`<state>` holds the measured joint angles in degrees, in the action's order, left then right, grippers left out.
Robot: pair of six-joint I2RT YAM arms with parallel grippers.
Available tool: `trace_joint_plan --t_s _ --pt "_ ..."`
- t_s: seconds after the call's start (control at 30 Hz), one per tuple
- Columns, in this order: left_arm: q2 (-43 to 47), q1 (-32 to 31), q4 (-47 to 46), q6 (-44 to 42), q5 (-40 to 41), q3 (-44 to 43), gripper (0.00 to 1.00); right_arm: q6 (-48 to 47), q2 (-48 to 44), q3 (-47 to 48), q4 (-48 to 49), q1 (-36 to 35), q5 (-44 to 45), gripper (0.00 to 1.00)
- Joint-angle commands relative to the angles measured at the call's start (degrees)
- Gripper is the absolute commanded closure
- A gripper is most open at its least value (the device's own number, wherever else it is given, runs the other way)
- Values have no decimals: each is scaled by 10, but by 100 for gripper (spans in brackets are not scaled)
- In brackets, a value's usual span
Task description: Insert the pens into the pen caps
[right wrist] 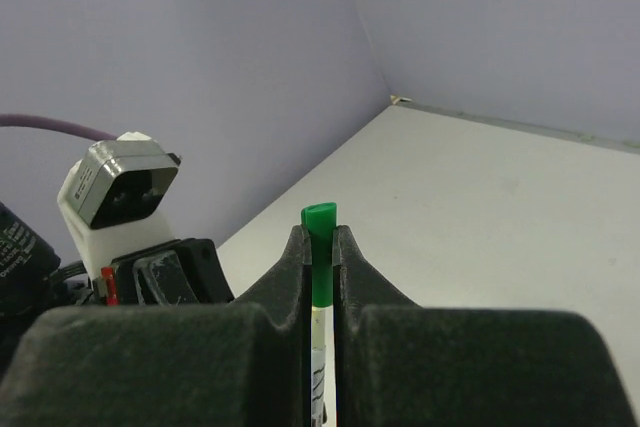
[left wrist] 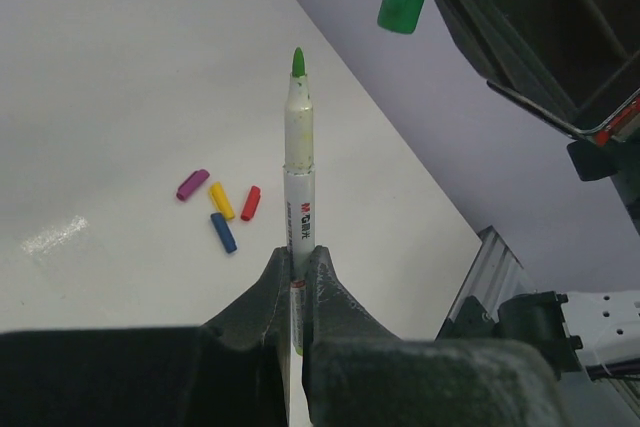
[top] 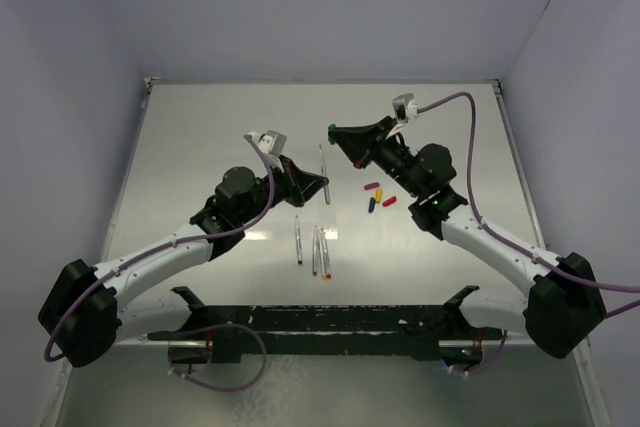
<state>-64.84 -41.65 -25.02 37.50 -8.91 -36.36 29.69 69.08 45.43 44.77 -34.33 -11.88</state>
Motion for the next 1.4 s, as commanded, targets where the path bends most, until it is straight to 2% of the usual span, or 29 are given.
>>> trace_joint_plan --t_s 0.0,0.33,0.6,1.37 --pt "-4 7 -64 15 -43 -4 100 35 4 -5 76 1 -21 100" --pt "-6 7 -62 6 -68 -7 100 53 27 8 109 1 -37 100" --pt "-3 12 -55 -4 -67 -8 100 47 13 6 76 1 -39 100" --pt "4 17 -51 -1 -76 -8 100 59 27 0 86 1 -42 100"
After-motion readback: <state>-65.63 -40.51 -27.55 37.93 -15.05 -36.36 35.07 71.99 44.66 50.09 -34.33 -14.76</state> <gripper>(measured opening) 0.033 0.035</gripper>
